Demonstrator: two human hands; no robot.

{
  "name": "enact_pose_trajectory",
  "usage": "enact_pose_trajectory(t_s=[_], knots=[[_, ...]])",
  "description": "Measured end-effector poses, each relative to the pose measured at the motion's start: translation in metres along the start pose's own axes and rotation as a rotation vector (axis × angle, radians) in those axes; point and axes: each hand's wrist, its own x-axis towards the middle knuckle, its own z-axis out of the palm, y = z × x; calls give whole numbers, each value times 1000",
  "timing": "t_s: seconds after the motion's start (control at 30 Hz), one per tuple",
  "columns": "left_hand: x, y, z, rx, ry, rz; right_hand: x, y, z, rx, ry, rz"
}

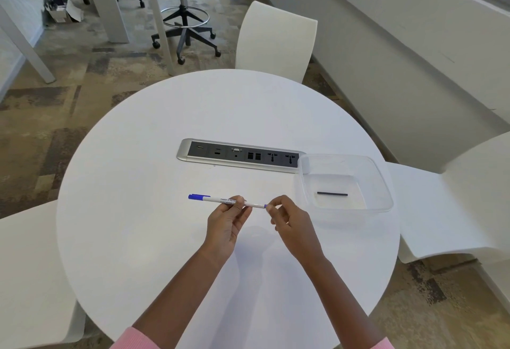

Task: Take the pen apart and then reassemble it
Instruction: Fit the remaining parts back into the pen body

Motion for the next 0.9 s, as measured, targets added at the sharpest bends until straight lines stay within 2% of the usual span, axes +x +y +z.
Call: enact_pose_trajectory(t_s=[0.23, 0.57, 0.9], knots=[[-1, -1, -1, 8, 3, -10, 2, 1, -1, -318, 66, -203], [-1, 0, -3, 12, -17, -5, 1, -3, -1, -82, -15, -17], [-1, 2, -4, 8, 3, -9, 1, 10, 2, -415, 129, -303]])
